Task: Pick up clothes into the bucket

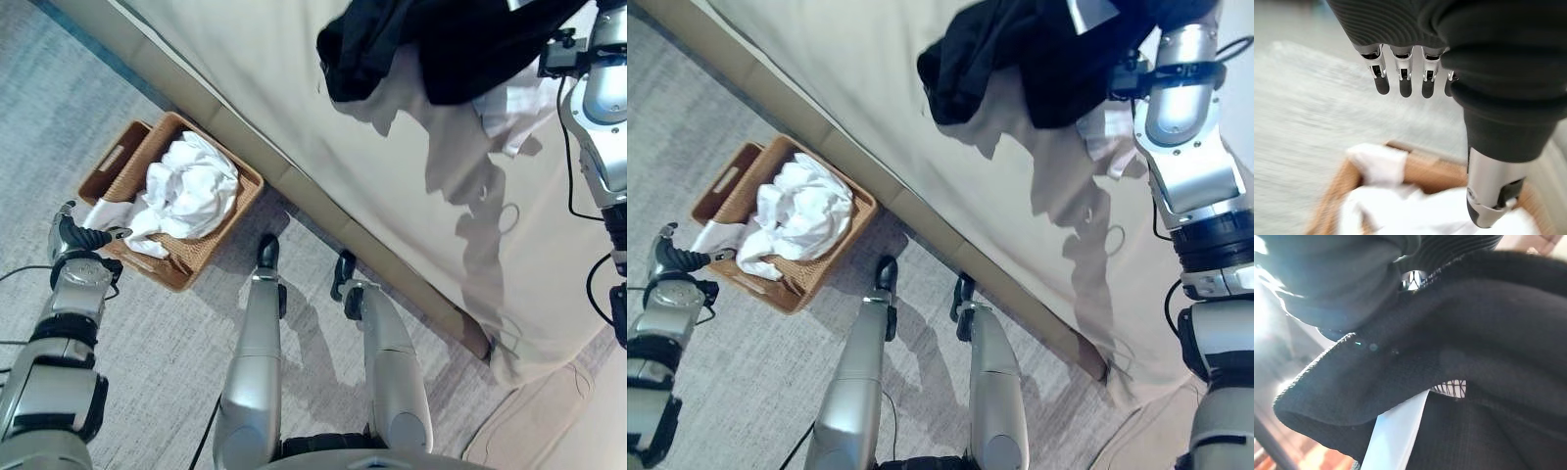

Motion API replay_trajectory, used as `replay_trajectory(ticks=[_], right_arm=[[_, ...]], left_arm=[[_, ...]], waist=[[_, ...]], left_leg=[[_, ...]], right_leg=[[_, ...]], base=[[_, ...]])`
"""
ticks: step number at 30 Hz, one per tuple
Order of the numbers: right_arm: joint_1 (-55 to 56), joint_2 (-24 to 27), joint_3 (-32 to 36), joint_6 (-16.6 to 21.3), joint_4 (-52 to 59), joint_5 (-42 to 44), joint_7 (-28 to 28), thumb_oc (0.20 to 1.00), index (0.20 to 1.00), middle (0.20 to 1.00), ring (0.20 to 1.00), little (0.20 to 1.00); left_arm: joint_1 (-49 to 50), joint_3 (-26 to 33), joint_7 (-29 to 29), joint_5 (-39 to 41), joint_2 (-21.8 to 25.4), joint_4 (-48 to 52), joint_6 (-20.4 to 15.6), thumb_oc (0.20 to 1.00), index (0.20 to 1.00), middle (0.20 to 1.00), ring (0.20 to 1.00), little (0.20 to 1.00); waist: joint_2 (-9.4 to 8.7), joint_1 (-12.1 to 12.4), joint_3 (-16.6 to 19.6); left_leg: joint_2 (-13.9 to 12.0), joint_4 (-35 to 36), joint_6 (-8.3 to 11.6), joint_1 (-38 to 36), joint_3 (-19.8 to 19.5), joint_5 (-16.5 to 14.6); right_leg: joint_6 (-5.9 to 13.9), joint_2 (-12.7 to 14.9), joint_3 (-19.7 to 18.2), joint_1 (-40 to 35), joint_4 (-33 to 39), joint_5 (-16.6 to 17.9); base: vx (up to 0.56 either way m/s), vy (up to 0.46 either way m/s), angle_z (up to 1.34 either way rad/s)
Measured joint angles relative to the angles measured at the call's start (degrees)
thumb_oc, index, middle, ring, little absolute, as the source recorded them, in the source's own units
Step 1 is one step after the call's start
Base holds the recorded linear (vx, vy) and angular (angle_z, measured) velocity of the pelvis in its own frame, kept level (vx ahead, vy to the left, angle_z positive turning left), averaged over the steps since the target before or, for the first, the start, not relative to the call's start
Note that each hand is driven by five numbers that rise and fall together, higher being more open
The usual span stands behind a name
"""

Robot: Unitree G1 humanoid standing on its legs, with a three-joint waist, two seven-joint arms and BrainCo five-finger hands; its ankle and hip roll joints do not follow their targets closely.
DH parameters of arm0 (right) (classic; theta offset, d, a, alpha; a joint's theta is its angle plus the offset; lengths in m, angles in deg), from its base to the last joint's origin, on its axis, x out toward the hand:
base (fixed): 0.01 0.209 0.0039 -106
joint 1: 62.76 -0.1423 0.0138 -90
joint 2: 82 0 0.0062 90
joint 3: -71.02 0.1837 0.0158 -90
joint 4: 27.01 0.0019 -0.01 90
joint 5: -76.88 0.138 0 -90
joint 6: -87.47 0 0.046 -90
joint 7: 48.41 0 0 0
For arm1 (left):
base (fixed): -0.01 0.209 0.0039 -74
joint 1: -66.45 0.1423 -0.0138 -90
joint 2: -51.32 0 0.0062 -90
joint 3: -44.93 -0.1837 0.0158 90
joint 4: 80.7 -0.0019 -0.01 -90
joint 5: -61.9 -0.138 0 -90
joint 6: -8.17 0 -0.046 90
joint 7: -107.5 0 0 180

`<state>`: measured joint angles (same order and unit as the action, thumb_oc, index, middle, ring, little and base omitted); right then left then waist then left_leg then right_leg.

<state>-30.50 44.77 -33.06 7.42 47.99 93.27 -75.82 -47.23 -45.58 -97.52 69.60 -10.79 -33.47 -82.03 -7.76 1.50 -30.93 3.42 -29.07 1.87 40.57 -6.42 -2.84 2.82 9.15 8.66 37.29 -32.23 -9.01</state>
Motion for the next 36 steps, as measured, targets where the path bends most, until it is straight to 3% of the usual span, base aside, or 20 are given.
replay_trajectory(ticks=[3, 5, 9, 12, 16, 18, 21, 25, 28, 31, 36], right_arm=[[5.06, -0.36, 4.32, 0.01, 2.84, -0.04, 0.05, 0.200, 0.200, 0.200, 0.200, 0.200], [6.54, -0.32, 5.91, 0.00, 3.58, 0.01, 0.38, 0.200, 0.200, 0.200, 0.200, 0.200], [10.00, -1.06, 9.04, 0.03, 6.19, 0.06, 4.58, 0.200, 0.200, 0.200, 0.200, 0.200], [14.48, -1.35, 11.09, -0.04, 7.49, 0.13, 7.78, 0.200, 0.200, 0.200, 0.200, 0.200], [21.06, -5.74, 10.92, -0.84, 10.49, 0.62, 13.41, 0.200, 0.200, 0.200, 0.200, 0.200], [22.19, -5.80, 9.94, -1.43, 11.43, 1.17, 15.84, 0.200, 0.200, 0.200, 0.200, 0.200], [22.04, -6.39, 6.22, -1.90, 11.27, 2.20, 18.56, 0.200, 0.200, 0.200, 0.200, 0.200], [21.80, -9.17, 1.89, -2.78, 11.13, 3.53, 21.53, 0.200, 0.200, 0.200, 0.200, 0.200], [21.79, -9.32, -0.35, -3.04, 11.44, 3.56, 22.99, 0.200, 0.200, 0.200, 0.200, 0.200], [21.59, -7.80, -1.22, -3.86, 11.42, 4.42, 23.98, 0.200, 0.200, 0.200, 0.200, 0.200], [19.53, -5.37, -6.53, -4.58, 12.92, 6.36, 25.75, 0.200, 0.200, 0.200, 0.200, 0.200]], left_arm=[[6.32, 5.10, -1.77, 1.53, -2.95, 11.42, -2.18, 1.000, 1.000, 1.000, 1.000, 1.000], [7.76, 6.29, -1.77, 5.20, -4.44, 16.75, -6.02, 1.000, 1.000, 1.000, 1.000, 1.000], [7.60, 6.89, 2.47, 10.71, -4.09, 27.96, -10.07, 1.000, 1.000, 1.000, 1.000, 1.000], [7.23, 6.31, 6.36, 11.50, -1.91, 35.13, -11.08, 1.000, 1.000, 1.000, 1.000, 1.000], [4.45, 3.96, 14.27, 15.30, 1.30, 43.69, -11.76, 1.000, 1.000, 1.000, 1.000, 1.000], [1.59, 0.14, 17.34, 17.37, 2.28, 46.42, -12.44, 1.000, 1.000, 1.000, 1.000, 1.000], [-2.32, -7.57, 21.10, 19.91, 2.08, 47.90, -12.40, 1.000, 1.000, 1.000, 1.000, 1.000], [-4.17, -17.46, 24.89, 27.09, -5.94, 47.89, -10.15, 1.000, 1.000, 1.000, 1.000, 1.000], [-5.48, -22.94, 27.77, 28.14, -6.09, 48.05, -8.67, 1.000, 1.000, 1.000, 1.000, 1.000], [-11.09, -29.91, 29.37, 29.36, -3.10, 47.40, -7.08, 1.000, 1.000, 1.000, 1.000, 1.000], [-16.37, -35.36, 29.95, 30.29, -7.51, 42.79, -6.26, 1.000, 1.000, 1.000, 1.000, 1.000]], waist=[[0.00, 1.60, 0.02], [0.05, 2.53, 0.08], [0.36, 3.95, 0.67], [1.10, 3.13, 3.89], [3.15, 1.35, 7.60], [4.70, 0.35, 11.14], [5.01, -0.89, 15.15], [5.50, -3.71, 19.61], [5.70, -4.93, 20.98], [6.46, -5.75, 21.54], [8.92, -7.26, 23.14]], left_leg=[[0.17, 5.55, 0.09, -8.08, -0.11, 1.07], [0.15, 9.21, 0.34, -12.67, -0.20, 2.05], [-0.23, 17.18, 0.92, -22.73, 0.01, 4.50], [-0.38, 19.98, 1.07, -25.79, 0.11, 4.72], [-0.17, 23.44, 1.70, -33.63, 0.68, 4.64], [-0.28, 25.08, 1.64, -35.79, 1.90, 4.70], [-0.65, 26.62, 1.72, -39.02, 3.44, 4.64], [-2.20, 29.56, 2.24, -44.57, 5.08, 4.26], [-3.29, 30.01, 2.22, -45.90, 6.10, 4.26], [-4.32, 30.09, 2.22, -46.08, 6.20, 4.27], [-5.26, 30.48, 2.23, -47.26, 6.18, 4.27]], right_leg=[[0.78, 0.12, 0.88, -7.93, 4.87, 0.50], [1.00, 0.31, 1.31, -12.33, 8.06, 1.08], [1.52, -0.08, 1.75, -21.48, 14.35, 2.79], [2.02, -0.22, 2.22, -24.74, 17.58, 3.30], [2.39, -0.05, 2.71, -33.08, 22.45, 3.86], [3.23, -0.80, 1.56, -35.24, 25.63, 5.21], [3.36, -1.25, 0.45, -38.51, 28.66, 5.64], [3.49, -3.02, -1.17, -43.80, 32.92, 6.80], [2.93, -4.10, -2.35, -44.72, 33.92, 7.26], [2.36, -5.14, -2.33, -45.06, 34.52, 7.64], [2.32, -5.98, -2.05, -46.17, 34.63, 7.65]], base=[[0.10, -0.059, 0.09], [0.15, -0.044, 0.10], [0.18, -0.045, -0.02], [0.22, -0.082, 0.02], [0.13, -0.077, -0.07], [0.16, -0.117, -0.28], [0.12, -0.101, -0.31], [0.08, -0.093, -0.26], [0.05, -0.072, -0.30], [0.03, -0.050, 0.00], [0.02, -0.022, 0.02]])
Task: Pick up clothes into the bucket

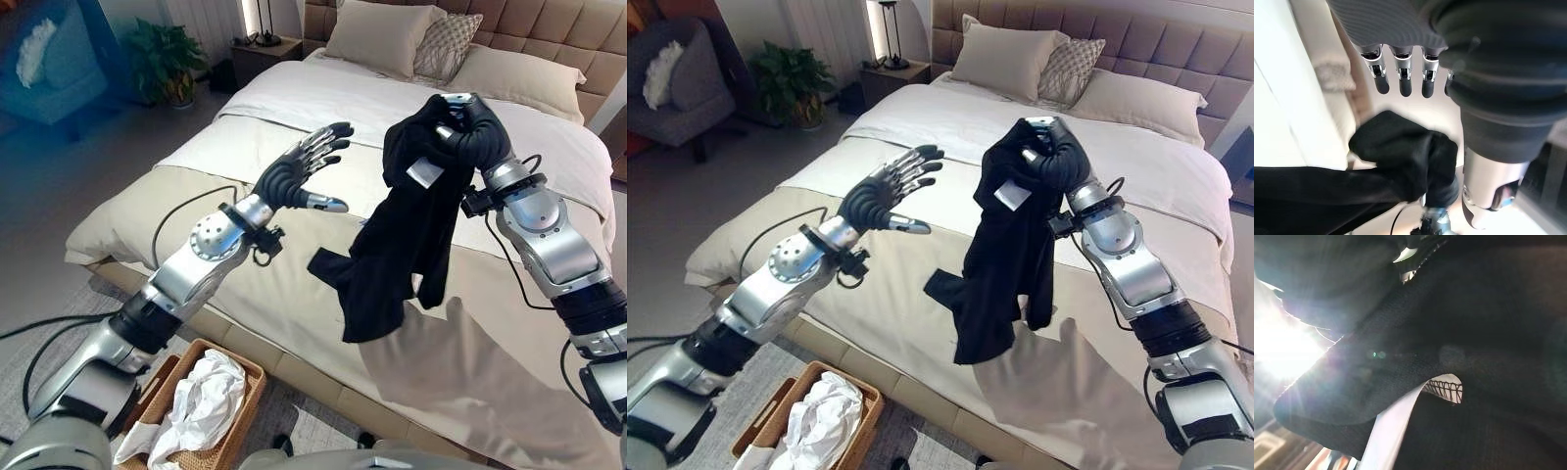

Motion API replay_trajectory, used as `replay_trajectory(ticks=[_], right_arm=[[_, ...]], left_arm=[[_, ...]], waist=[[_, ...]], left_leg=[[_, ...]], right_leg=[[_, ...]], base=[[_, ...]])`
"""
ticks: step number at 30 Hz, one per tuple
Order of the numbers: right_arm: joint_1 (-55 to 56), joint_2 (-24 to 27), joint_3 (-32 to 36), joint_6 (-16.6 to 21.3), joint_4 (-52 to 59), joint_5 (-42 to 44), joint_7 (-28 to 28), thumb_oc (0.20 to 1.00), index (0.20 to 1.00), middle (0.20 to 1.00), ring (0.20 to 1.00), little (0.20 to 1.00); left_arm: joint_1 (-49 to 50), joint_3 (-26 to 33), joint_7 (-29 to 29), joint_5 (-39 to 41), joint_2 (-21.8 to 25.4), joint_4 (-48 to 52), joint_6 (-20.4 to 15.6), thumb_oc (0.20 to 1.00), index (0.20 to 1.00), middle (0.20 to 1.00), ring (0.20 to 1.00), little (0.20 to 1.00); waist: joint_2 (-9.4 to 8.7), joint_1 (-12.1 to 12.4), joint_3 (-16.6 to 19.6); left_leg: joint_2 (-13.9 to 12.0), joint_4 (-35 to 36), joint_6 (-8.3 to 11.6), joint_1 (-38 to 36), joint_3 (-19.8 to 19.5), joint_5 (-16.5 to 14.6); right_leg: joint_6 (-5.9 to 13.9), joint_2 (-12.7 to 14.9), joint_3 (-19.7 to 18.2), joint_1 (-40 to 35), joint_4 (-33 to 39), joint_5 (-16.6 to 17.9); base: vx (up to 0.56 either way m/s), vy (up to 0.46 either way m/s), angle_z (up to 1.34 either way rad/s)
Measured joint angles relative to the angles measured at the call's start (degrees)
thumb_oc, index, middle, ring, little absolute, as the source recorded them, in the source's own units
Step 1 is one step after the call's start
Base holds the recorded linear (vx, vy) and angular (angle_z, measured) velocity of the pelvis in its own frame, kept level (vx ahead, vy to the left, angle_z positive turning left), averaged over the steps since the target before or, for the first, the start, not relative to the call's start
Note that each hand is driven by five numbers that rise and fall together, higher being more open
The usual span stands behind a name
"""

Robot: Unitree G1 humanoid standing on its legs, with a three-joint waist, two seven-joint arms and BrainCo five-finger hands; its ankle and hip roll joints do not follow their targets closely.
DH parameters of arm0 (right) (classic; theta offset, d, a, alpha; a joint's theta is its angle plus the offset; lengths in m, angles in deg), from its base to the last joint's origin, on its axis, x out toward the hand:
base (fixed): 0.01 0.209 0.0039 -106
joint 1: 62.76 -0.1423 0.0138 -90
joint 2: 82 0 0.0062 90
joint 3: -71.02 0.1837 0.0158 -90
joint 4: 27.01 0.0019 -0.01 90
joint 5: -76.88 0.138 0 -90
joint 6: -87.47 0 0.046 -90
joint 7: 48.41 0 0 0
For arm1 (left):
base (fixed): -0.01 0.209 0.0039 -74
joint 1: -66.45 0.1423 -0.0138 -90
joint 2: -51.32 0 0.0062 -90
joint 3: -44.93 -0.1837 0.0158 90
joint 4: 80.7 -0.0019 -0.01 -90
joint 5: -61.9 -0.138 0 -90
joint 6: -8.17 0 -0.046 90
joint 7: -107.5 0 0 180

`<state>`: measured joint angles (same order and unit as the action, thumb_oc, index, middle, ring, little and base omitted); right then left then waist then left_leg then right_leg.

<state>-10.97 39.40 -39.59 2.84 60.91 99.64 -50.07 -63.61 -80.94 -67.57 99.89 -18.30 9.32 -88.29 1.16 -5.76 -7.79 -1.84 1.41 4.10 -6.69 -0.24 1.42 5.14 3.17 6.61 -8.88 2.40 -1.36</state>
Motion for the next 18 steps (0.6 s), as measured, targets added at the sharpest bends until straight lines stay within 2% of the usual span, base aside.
replay_trajectory(ticks=[1, 4, 14, 18], right_arm=[[-0.18, 0.83, -0.72, -0.02, 1.78, 0.52, 0.40, 0.200, 0.200, 0.200, 0.200, 0.200], [-0.41, 0.91, -0.93, -0.02, 4.16, 1.84, 0.59, 0.200, 0.200, 0.200, 0.200, 0.200], [-0.40, 0.27, -2.74, -0.10, 10.08, 4.93, 1.58, 0.200, 0.200, 0.200, 0.200, 0.200], [-0.41, 0.06, -2.74, -0.13, 10.95, 4.93, 1.57, 0.200, 0.200, 0.200, 0.200, 0.200]], left_arm=[[-1.10, -3.32, 0.24, 0.58, -2.21, -2.18, 0.94, 1.000, 1.000, 1.000, 1.000, 1.000], [-1.24, -6.35, 0.52, 1.74, -3.71, -3.94, 2.45, 1.000, 1.000, 1.000, 1.000, 1.000], [-1.66, -7.34, -1.92, 2.77, -10.64, -7.81, 4.06, 1.000, 1.000, 1.000, 1.000, 1.000], [-3.71, -10.29, -2.23, 3.30, -12.05, -8.81, 5.35, 1.000, 1.000, 1.000, 1.000, 1.000]], waist=[[0.74, -0.01, 0.48], [1.34, -1.12, 0.85], [2.12, -1.20, 1.35], [2.40, -1.27, 1.52]], left_leg=[[-0.02, 0.04, 0.00, 0.00, -0.04, 0.00], [-0.12, 0.10, 0.00, -0.03, -0.02, 0.00], [0.31, 0.44, -0.16, -0.05, -0.06, 0.13], [0.71, 0.44, -0.29, -0.05, -0.07, 0.22]], right_leg=[[-0.02, 0.02, 0.06, -0.02, 0.00, 0.01], [-0.11, -0.05, 0.08, -0.02, 0.00, 0.07], [-0.45, 0.46, 0.21, 0.12, 0.00, 0.29], [-0.47, 0.81, 0.25, 0.06, -0.01, 0.32]], base=[[0.03, -0.007, 0.01], [0.01, -0.002, 0.01], [0.00, 0.005, 0.01], [0.00, 0.026, 0.00]])
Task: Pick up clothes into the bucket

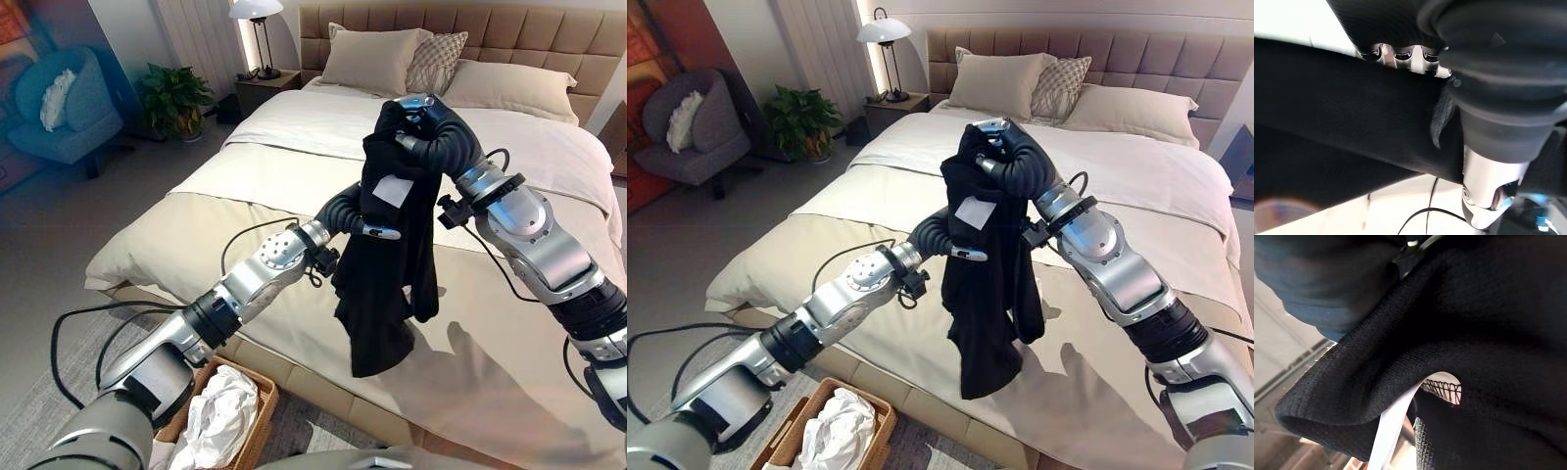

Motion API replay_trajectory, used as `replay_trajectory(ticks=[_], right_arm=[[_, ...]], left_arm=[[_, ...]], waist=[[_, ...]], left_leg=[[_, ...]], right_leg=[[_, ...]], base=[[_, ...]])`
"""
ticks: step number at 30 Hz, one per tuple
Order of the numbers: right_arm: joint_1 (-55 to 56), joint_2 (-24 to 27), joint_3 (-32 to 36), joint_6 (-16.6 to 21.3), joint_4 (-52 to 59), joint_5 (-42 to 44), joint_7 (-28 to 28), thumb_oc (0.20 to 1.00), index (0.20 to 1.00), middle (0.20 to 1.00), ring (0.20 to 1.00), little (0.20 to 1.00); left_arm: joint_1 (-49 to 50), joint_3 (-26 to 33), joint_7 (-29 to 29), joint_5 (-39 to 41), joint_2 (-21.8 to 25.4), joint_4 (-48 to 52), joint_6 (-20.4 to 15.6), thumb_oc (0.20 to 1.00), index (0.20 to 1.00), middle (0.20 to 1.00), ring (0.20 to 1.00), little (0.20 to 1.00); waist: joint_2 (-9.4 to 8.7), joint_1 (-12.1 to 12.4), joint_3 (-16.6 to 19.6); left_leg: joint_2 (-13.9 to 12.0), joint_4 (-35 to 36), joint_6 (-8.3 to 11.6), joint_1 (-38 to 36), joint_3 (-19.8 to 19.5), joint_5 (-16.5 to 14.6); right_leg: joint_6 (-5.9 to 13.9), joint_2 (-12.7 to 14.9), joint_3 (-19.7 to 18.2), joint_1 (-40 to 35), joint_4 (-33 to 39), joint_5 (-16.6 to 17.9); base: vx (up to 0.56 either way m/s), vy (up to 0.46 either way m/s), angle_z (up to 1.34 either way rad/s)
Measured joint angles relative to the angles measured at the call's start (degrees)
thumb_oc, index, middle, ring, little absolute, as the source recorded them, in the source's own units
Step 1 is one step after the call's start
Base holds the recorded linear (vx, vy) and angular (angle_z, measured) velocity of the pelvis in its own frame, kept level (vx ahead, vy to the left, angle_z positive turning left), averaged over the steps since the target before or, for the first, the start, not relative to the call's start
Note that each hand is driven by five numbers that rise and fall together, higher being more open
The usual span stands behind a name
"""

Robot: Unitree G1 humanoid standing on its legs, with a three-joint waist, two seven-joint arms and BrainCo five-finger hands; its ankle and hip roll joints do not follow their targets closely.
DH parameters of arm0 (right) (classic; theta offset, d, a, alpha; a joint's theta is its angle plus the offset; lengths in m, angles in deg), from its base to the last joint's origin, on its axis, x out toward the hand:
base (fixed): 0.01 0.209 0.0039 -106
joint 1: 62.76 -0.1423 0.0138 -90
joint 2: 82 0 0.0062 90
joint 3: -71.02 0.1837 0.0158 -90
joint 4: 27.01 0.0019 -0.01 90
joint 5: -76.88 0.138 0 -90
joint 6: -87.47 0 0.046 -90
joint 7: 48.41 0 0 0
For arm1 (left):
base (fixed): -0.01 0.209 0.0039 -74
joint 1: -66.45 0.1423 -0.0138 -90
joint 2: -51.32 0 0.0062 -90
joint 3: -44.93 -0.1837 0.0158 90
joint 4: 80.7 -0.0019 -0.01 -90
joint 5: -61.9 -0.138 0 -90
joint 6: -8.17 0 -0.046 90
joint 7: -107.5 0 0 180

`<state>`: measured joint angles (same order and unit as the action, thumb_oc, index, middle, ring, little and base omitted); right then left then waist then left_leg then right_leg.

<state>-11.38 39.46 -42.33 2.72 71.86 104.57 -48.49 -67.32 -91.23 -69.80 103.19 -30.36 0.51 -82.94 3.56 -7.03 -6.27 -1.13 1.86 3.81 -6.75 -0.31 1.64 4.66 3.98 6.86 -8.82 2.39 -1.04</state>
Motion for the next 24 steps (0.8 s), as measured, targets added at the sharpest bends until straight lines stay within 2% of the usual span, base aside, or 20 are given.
replay_trajectory(ticks=[3, 9, 10, 12, 15, 16, 17, 18, 20, 24], right_arm=[[-0.03, -0.17, -0.23, -0.07, -0.02, 0.00, -0.03, 0.200, 0.200, 0.200, 0.200, 0.200], [-1.78, -0.82, -2.50, -0.17, -0.24, 0.00, -0.02, 0.200, 0.200, 0.200, 0.200, 0.200], [-1.78, -1.02, -2.50, -0.17, -0.28, 0.00, -0.03, 0.200, 0.200, 0.200, 0.200, 0.200], [-1.77, -1.28, -2.48, -0.17, -0.32, -0.01, -0.04, 0.200, 0.200, 0.200, 0.200, 0.200], [-1.77, -1.34, -2.39, -0.16, -0.39, -0.04, -0.07, 0.200, 0.200, 0.200, 0.200, 0.200], [-1.77, -1.36, -2.35, -0.16, -0.43, -0.04, -0.07, 0.410, 0.410, 0.410, 0.410, 0.410], [-1.72, -1.37, -2.20, -0.16, -0.48, -0.09, -0.06, 0.410, 0.410, 0.410, 0.410, 0.410], [-1.66, -1.38, -1.73, -0.15, -0.72, -0.13, -0.11, 0.790, 0.790, 0.790, 0.790, 0.790], [-1.49, -1.34, 0.26, -0.16, -1.02, -0.69, -0.21, 1.000, 1.000, 1.000, 1.000, 1.000], [-0.53, -1.46, 5.33, -0.09, -1.01, -3.08, -0.57, 1.000, 1.000, 1.000, 1.000, 1.000]], left_arm=[[-0.93, -1.77, 0.40, 1.45, -0.78, 0.23, 0.70, 1.000, 1.000, 1.000, 1.000, 1.000], [-4.01, -6.92, 4.83, 11.55, 2.48, 3.67, 3.88, 1.000, 1.000, 1.000, 1.000, 1.000], [-4.01, -7.16, 5.56, 12.59, 2.78, 4.42, 4.31, 0.495, 0.495, 0.495, 0.495, 0.495], [-3.99, -7.25, 6.69, 14.04, 3.74, 5.14, 4.51, 0.200, 0.200, 0.200, 0.200, 0.200], [-3.87, -7.33, 7.90, 14.05, 6.07, 6.09, 4.57, 0.200, 0.200, 0.200, 0.200, 0.200], [-3.87, -7.36, 8.26, 13.98, 7.42, 6.33, 4.58, 0.200, 0.200, 0.200, 0.200, 0.200], [-3.83, -7.31, 8.46, 13.53, 8.36, 6.64, 4.56, 0.200, 0.200, 0.200, 0.200, 0.200], [-3.72, -7.31, 8.86, 12.51, 10.81, 7.55, 4.53, 0.200, 0.200, 0.200, 0.200, 0.200], [-3.49, -7.17, 9.41, 7.40, 13.97, 8.17, 4.34, 0.200, 0.200, 0.200, 0.200, 0.200], [1.23, -3.53, 9.89, -2.68, 15.70, 9.71, 3.53, 0.200, 0.200, 0.200, 0.200, 0.200]], waist=[[0.54, 0.00, 0.35], [0.88, 0.02, 0.57], [0.94, -0.01, 0.61], [0.98, -0.09, 0.63], [1.08, -0.16, 0.70], [1.13, -0.15, 0.73], [1.15, -0.03, 0.74], [1.15, -0.07, 0.74], [1.20, 0.09, 0.77], [1.22, 0.59, 0.79]], left_leg=[[0.37, 0.02, -0.01, 0.00, 0.02, 0.01], [0.43, 0.70, -0.09, -0.51, 0.10, 0.06], [0.44, 0.81, -0.09, -0.56, 0.11, 0.06], [0.44, 0.92, -0.09, -0.56, 0.13, 0.06], [0.43, 0.92, -0.09, -0.60, 0.18, 0.06], [0.40, 0.92, -0.09, -0.62, 0.21, 0.06], [0.43, 0.94, -0.10, -0.62, 0.19, 0.06], [0.37, 0.95, -0.11, -0.62, 0.21, 0.06], [0.38, 1.02, -0.11, -0.65, 0.24, 0.06], [0.48, 1.41, -0.28, -0.88, 0.28, 0.18]], right_leg=[[0.01, 0.35, -0.03, 0.02, 0.02, 0.00], [0.04, 0.45, -0.15, 0.06, 0.03, -0.01], [0.06, 0.45, -0.14, 0.05, 0.03, -0.03], [0.05, 0.48, -0.24, 0.06, 0.03, -0.02], [0.05, 0.44, -0.35, 0.07, 0.01, -0.02], [0.05, 0.42, -0.37, 0.10, 0.01, -0.02], [0.04, 0.45, -0.38, 0.06, 0.00, 0.00], [0.05, 0.39, -0.48, 0.13, -0.03, -0.01], [0.05, 0.40, -0.48, 0.13, -0.02, -0.01], [0.04, 0.43, -0.59, 0.09, -0.06, 0.00]], base=[[0.01, 0.048, 0.00], [0.00, 0.043, -0.01], [0.00, 0.035, 0.00], [0.00, 0.052, -0.03], [-0.01, 0.042, -0.02], [-0.01, 0.038, 0.00], [-0.01, 0.031, -0.02], [0.00, 0.000, 0.00], [-0.01, 0.039, 0.00], [-0.01, 0.022, -0.02]])
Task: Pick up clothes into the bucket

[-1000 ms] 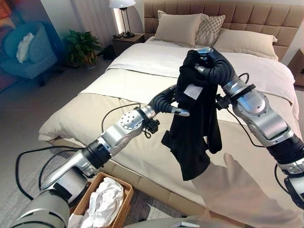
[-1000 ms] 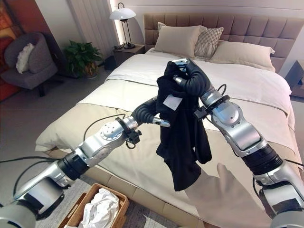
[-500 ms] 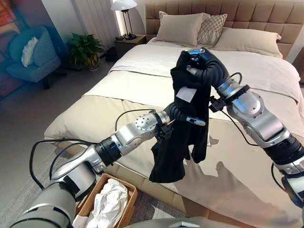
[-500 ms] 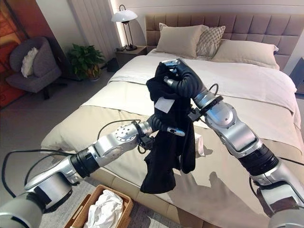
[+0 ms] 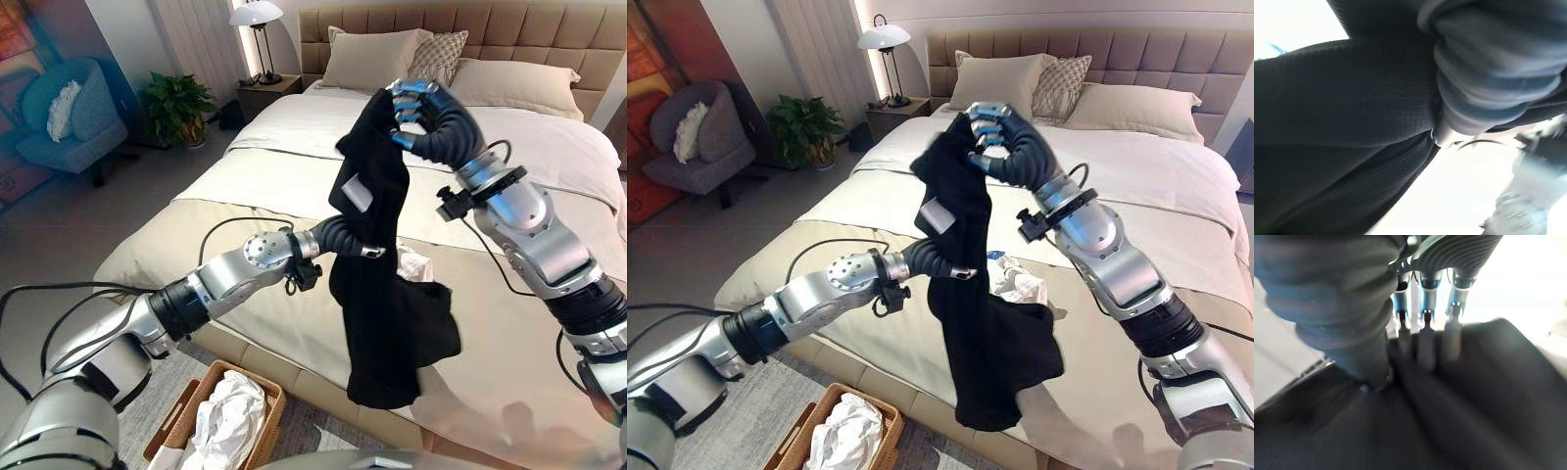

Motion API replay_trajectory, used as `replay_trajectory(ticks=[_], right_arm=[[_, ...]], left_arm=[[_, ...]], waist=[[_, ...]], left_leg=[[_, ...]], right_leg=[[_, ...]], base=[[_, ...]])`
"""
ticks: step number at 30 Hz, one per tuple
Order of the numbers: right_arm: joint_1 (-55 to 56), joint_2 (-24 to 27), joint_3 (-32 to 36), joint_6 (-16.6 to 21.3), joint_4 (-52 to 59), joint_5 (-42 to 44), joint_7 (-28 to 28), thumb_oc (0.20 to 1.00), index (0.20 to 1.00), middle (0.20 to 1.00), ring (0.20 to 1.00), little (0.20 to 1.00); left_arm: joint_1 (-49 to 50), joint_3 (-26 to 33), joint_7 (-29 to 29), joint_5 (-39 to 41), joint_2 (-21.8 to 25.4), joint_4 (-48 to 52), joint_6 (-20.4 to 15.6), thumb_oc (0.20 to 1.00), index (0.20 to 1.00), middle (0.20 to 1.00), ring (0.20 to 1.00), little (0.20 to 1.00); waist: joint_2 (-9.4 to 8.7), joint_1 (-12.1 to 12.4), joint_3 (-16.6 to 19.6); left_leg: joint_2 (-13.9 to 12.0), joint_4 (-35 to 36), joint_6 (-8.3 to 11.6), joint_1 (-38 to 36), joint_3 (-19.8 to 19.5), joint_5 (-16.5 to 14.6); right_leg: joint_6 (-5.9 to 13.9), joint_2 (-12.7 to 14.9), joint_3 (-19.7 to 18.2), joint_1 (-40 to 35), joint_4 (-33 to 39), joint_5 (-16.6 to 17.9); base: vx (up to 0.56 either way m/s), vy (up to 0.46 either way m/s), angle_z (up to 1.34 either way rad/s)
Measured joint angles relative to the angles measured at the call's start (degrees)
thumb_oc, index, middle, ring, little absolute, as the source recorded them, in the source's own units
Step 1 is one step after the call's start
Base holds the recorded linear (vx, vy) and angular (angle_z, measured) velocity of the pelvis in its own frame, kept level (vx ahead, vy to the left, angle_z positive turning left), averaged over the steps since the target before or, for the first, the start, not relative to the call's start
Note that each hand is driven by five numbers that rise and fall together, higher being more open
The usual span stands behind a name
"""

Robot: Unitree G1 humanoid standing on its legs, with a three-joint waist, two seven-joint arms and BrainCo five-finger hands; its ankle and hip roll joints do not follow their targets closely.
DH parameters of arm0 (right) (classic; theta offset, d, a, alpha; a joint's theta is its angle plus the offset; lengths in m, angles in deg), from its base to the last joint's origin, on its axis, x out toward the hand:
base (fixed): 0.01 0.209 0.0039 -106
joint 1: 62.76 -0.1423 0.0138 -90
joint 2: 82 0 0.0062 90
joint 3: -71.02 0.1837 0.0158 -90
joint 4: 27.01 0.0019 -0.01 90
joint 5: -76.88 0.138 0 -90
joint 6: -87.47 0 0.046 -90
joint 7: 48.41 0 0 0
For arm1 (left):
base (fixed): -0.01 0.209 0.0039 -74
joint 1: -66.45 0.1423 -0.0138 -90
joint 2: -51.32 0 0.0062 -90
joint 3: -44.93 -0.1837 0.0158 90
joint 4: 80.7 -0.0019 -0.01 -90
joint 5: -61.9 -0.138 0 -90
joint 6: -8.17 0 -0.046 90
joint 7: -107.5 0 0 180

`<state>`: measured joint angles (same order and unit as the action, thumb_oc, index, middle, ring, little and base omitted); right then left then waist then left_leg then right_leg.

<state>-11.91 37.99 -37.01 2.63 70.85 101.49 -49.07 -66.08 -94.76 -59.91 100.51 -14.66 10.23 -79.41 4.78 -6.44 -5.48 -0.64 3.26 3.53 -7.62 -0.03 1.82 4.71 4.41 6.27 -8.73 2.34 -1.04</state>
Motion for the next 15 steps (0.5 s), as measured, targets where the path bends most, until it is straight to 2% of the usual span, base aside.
replay_trajectory(ticks=[2, 8, 11, 12, 14, 15], right_arm=[[3.38, 0.06, 4.48, 0.32, -0.46, -0.55, -0.79, 1.000, 1.000, 1.000, 1.000, 1.000], [11.07, -0.07, 9.79, 0.29, -2.21, -1.73, -1.95, 1.000, 1.000, 1.000, 1.000, 1.000], [14.56, -0.31, 11.86, 0.27, -4.54, -2.27, -2.46, 1.000, 1.000, 1.000, 1.000, 1.000], [17.36, -0.71, 14.07, 0.20, -6.18, -2.64, -2.78, 1.000, 1.000, 1.000, 1.000, 1.000], [18.71, -0.73, 15.17, -0.42, -8.37, -2.73, -3.28, 1.000, 1.000, 1.000, 1.000, 1.000], [19.03, -1.08, 15.39, -0.61, -9.71, -3.64, -3.47, 1.000, 1.000, 1.000, 1.000, 1.000]], left_arm=[[6.20, 5.12, -0.01, -4.22, 0.34, 0.51, -1.30, 0.200, 0.200, 0.200, 0.200, 0.200], [20.99, 17.25, -0.15, -12.00, 8.03, 1.31, -1.90, 0.200, 0.200, 0.200, 0.200, 0.200], [28.71, 25.11, -0.51, -14.86, 10.48, 1.71, -2.24, 0.200, 0.200, 0.200, 0.200, 0.200], [33.60, 30.03, -0.57, -16.82, 11.28, 2.40, -2.74, 0.200, 0.200, 0.200, 0.200, 0.200], [35.82, 31.93, -0.90, -18.31, 12.62, 2.43, -2.74, 0.200, 0.200, 0.200, 0.200, 0.200], [39.26, 35.52, -0.85, -20.29, 14.11, 3.49, -2.90, 0.200, 0.200, 0.200, 0.200, 0.200]], waist=[[0.01, 0.61, 0.01], [0.01, 1.94, -0.06], [-0.07, 3.62, -0.13], [-0.29, 4.08, -0.26], [-0.35, 4.68, -0.33], [-0.32, 6.03, -0.54]], left_leg=[[0.00, 0.29, -0.10, -0.23, 0.04, 0.04], [0.01, 0.91, -0.13, -0.56, 0.03, 0.06], [0.16, 1.05, -0.13, -0.61, -0.18, 0.06], [0.24, 1.13, -0.13, -0.81, -0.28, 0.07], [0.42, 1.18, -0.13, -0.68, -0.63, 0.07], [0.62, 1.35, -0.22, -0.57, -0.92, 0.14]], right_leg=[[0.00, 0.01, -0.23, -0.03, 0.11, -0.02], [0.00, 0.00, -0.29, -0.14, 0.59, -0.02], [0.01, 0.14, 0.11, -0.65, 1.02, -0.01], [0.04, 0.23, 0.38, -1.07, 1.56, 0.02], [0.05, 0.39, 0.81, -1.18, 1.84, 0.02], [0.08, 0.53, 1.08, -1.37, 2.07, 0.03]], base=[[0.02, 0.029, -0.05], [0.00, 0.005, 0.00], [0.01, 0.014, 0.06], [0.00, 0.006, 0.11], [0.01, 0.010, 0.13], [0.01, 0.010, 0.14]])
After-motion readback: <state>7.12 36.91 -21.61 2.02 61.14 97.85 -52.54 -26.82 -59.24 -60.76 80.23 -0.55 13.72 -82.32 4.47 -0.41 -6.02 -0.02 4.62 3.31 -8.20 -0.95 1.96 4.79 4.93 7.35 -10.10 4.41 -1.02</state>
